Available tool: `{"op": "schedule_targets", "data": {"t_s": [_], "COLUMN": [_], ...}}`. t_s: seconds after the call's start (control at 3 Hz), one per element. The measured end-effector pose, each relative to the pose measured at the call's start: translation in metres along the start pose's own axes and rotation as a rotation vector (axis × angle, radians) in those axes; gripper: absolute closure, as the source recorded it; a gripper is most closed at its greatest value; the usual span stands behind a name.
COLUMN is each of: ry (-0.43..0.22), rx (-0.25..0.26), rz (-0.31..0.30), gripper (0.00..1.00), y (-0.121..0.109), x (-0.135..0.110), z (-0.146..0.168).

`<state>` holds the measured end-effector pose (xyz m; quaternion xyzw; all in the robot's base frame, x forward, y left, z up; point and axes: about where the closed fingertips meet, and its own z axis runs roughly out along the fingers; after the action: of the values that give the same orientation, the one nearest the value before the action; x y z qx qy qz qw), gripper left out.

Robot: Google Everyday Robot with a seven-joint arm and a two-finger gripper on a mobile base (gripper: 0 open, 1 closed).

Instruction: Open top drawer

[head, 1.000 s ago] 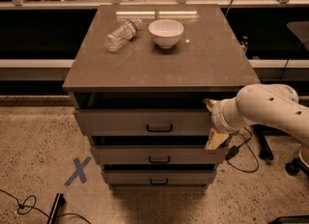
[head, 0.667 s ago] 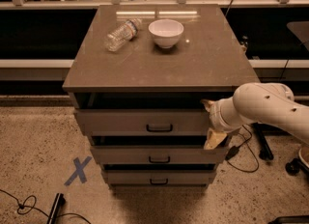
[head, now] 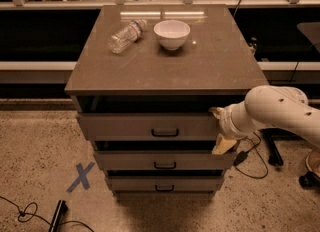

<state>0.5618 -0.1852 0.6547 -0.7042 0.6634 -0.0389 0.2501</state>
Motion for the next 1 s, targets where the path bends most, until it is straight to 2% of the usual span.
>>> {"op": "schedule_targets", "data": {"t_s": [0.67, 1.0], "ry": [-0.021, -0.030], "rx": [-0.065, -0.083], "rz": [-0.001, 0.018], "gripper": [0.20, 0.17], "y": [0.029, 0.050], "x": [0.001, 0.003], "z": [-0.006, -0.016]}}
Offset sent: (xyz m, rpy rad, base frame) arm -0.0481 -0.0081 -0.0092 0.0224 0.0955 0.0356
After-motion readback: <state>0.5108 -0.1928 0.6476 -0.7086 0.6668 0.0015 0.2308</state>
